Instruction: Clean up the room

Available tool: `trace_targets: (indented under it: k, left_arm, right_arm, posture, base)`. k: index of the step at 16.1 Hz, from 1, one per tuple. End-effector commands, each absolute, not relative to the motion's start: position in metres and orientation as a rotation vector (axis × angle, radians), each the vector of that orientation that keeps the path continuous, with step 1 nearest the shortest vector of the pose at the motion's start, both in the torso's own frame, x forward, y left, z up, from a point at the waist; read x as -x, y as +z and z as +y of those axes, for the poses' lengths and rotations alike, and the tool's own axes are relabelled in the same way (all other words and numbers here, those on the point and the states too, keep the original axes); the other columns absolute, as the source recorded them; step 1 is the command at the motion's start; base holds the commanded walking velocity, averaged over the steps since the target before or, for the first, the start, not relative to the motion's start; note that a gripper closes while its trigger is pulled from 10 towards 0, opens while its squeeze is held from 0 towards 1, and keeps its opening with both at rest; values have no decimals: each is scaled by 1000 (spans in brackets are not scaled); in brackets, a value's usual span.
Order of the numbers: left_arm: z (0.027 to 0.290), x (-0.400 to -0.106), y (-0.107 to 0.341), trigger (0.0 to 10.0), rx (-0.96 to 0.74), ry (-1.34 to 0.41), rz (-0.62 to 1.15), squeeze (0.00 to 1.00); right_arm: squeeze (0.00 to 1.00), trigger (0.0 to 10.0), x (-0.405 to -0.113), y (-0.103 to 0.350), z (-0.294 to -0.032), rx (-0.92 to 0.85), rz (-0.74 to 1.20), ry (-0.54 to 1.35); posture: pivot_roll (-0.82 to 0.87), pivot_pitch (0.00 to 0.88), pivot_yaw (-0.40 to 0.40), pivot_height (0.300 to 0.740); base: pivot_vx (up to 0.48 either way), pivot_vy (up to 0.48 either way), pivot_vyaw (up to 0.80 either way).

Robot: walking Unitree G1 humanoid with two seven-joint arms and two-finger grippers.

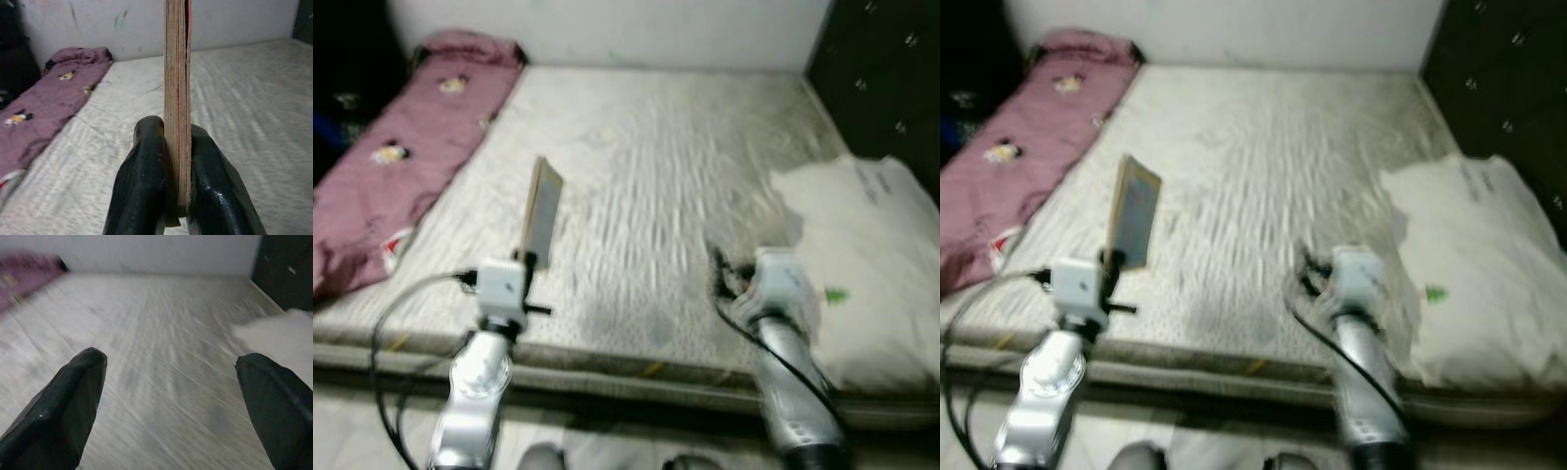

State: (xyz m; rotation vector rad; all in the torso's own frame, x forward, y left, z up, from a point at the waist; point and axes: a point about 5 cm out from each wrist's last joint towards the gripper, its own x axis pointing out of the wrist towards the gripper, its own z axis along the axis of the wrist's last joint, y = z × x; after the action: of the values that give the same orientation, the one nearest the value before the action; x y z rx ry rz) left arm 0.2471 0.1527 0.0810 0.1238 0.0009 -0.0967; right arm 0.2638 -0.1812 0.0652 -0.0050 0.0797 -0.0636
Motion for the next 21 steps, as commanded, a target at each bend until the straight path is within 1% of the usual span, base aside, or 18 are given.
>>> trace_targets:
  k: [1,4,6,9,10,14,16,19,21]
  left_arm:
    - [165,-243,90,10000,-138,-46,-25,0]
    - [164,-239,86,10000,-132,-45,-5,0]
    - [161,-240,89,10000,-131,-51,-9,0]
    - [163,-238,90,10000,-111,-30,-15,0]
    - [163,-237,91,10000,-107,-29,-13,0]
    - [159,-240,94,10000,-89,-54,-32,0]
    - [156,-240,95,10000,-110,-68,-41,0]
    - [159,-241,94,10000,-94,-40,-20,0]
    - [157,-241,93,10000,-87,-63,-13,0]
  right_arm:
    - [0,10000,-262,75,-181,-11,51,-52]
    - [0,10000,-259,76,-180,-5,64,-47]
    - [0,10000,-258,77,-179,-2,63,-44]
    - [0,10000,-251,80,-182,-22,53,-93]
    - [0,10000,-246,80,-180,-31,58,-100]
    - [0,10000,-248,79,-179,-31,70,-84]
    - [0,10000,-249,79,-179,-32,73,-79]
    - [0,10000,-249,80,-178,-32,84,-76]
    - [0,10000,-248,80,-178,-33,93,-77]
  posture:
    - [24,40,20,740]
    - [25,40,19,740]
    - [26,39,20,740]
    - [21,44,23,740]
    - [17,46,26,740]
    - [16,45,25,740]
    - [16,44,22,740]
    - [17,45,20,740]
    - [16,44,21,740]
  base:
    - [0,0,0]
    - [0,-84,0]
    - [0,-309,0]
    - [0,-420,0]
    - [0,0,0]
    - [0,0,0]
    - [0,0,0]
    - [0,0,0]
    - [0,0,-481]
